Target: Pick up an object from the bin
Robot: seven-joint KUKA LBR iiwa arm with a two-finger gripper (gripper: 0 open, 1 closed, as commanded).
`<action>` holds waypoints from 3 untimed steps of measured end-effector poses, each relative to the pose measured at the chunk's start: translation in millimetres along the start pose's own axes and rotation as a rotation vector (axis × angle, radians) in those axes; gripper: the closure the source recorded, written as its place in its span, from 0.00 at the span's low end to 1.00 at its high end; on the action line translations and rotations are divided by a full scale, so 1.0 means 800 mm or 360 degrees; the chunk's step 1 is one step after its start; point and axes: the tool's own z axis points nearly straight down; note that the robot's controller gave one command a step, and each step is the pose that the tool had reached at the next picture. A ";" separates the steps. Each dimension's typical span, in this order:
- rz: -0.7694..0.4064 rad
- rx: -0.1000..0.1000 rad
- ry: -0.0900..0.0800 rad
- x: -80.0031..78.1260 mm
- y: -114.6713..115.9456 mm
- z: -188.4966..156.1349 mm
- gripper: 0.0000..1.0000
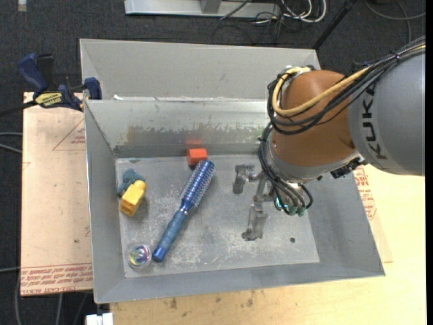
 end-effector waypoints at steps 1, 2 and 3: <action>-0.0463 -0.0005 -0.0041 -0.082 0.097 0.164 0.00; -0.0700 0.0000 -0.0023 -0.070 0.124 0.129 0.00; -0.0877 0.0002 -0.0019 -0.062 0.153 0.131 0.00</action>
Offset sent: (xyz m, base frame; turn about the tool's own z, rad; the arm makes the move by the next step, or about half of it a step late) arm 0.0594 0.0741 -0.1350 -0.2909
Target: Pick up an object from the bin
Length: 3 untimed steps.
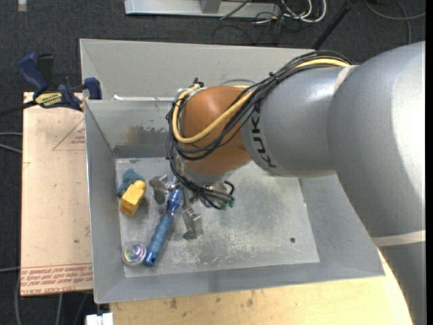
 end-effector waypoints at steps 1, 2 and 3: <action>0.0093 -0.0003 0.0008 0.012 0.011 0.040 0.00; -0.0030 -0.0003 0.0007 0.009 0.052 0.038 0.00; -0.0025 -0.0002 0.0005 0.009 0.050 0.038 1.00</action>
Offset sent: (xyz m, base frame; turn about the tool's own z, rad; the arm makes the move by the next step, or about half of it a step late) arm -0.0118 0.0017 -0.0301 0.0581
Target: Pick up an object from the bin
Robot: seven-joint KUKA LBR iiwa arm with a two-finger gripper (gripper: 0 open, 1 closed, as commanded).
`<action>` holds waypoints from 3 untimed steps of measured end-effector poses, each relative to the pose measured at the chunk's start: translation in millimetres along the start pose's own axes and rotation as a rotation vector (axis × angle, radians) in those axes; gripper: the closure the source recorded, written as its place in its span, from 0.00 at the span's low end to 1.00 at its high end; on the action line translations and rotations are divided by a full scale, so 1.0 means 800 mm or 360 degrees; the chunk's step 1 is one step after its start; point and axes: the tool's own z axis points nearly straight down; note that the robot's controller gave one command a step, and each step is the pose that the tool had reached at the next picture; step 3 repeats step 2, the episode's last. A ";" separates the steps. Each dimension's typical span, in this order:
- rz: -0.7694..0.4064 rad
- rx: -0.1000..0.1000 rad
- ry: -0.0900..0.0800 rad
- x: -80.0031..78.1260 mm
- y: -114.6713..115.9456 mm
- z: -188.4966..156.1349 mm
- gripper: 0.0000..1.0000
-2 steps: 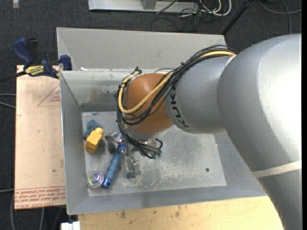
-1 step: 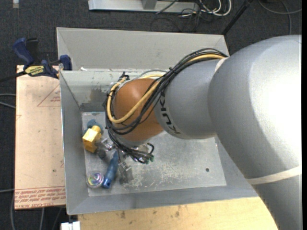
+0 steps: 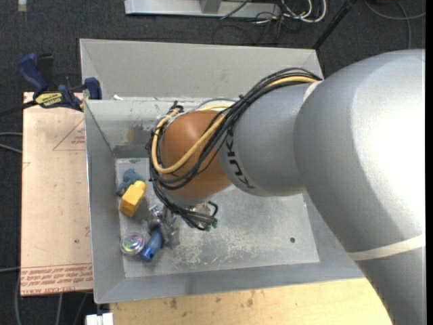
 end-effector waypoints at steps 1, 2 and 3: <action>0.0002 0.0005 -0.0014 -0.003 0.001 -0.093 1.00; 0.0005 0.0003 -0.0005 -0.004 0.001 -0.106 1.00; 0.0005 0.0003 -0.0005 -0.004 0.001 -0.106 1.00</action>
Offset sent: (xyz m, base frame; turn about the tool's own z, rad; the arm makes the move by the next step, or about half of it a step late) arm -0.0003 0.0000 0.0708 0.0000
